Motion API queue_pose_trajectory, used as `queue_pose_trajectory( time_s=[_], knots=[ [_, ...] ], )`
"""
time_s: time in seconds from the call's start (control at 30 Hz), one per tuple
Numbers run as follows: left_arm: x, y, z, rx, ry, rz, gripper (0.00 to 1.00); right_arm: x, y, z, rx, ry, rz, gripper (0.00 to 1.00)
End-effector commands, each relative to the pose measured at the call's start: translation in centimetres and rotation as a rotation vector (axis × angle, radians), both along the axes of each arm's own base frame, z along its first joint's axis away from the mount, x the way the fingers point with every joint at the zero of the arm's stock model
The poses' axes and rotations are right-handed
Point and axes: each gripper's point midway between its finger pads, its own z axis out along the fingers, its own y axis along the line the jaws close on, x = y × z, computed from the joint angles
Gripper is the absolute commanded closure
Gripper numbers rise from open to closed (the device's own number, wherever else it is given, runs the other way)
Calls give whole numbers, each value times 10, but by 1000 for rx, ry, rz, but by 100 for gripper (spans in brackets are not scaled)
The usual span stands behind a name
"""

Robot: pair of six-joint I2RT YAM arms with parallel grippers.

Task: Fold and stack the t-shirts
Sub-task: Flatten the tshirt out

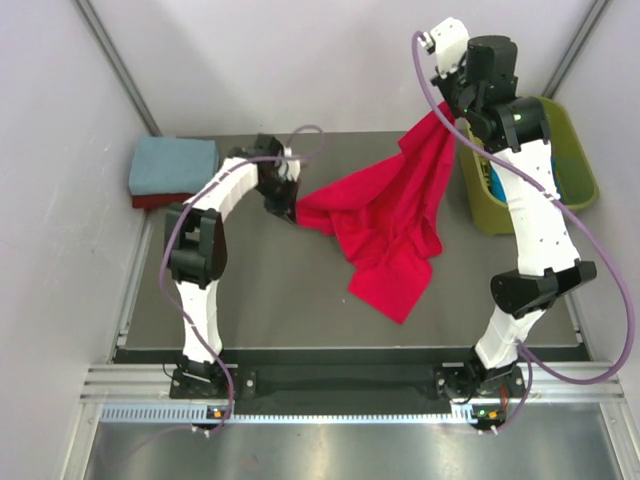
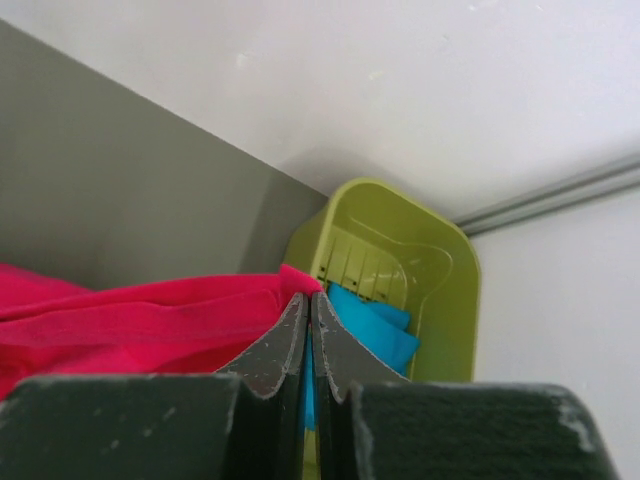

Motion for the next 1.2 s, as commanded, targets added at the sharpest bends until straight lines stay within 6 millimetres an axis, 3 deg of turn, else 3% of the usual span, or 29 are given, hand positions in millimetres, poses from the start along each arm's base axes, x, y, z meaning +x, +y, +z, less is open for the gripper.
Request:
queue_pose_trajectory(
  time_s=[0.0, 0.1, 0.23, 0.37, 0.43, 0.5, 0.53, 0.63, 0.77, 0.9, 1.03, 1.17],
  knots=[
    [24, 44, 94, 171, -312, -118, 100, -11, -31, 57, 90, -172, -105, 100],
    [40, 59, 143, 248, -505, -125, 100, -23, -36, 64, 98, -187, -108, 100],
    [45, 75, 199, 323, -673, -127, 100, -45, -44, 78, 119, -219, -120, 100],
    [41, 93, 257, 405, -860, -128, 100, -81, -67, 101, 179, -291, -161, 100],
    [38, 97, 276, 416, -916, -121, 100, -97, -86, 107, 231, -312, -196, 100],
    [30, 100, 298, 417, -968, -107, 100, -108, -92, 108, 298, -316, -191, 100],
    [26, 101, 305, 412, -979, -102, 100, -122, -102, 113, 319, -337, -209, 100],
    [9, 112, 320, 438, -984, -58, 100, -151, -100, 122, 384, -364, -154, 100],
    [-24, 115, 334, 396, -983, -46, 100, -180, -90, 104, 419, -325, -102, 100],
    [-62, 107, 352, 294, -1001, -61, 100, -222, -61, 99, 460, -301, 62, 100],
    [-110, 104, 394, 189, -1135, -65, 100, -280, -50, 119, 469, -379, 152, 100],
    [-139, 102, 409, 128, -1191, -75, 100, -311, -46, 140, 488, -452, 185, 100]
  ],
)
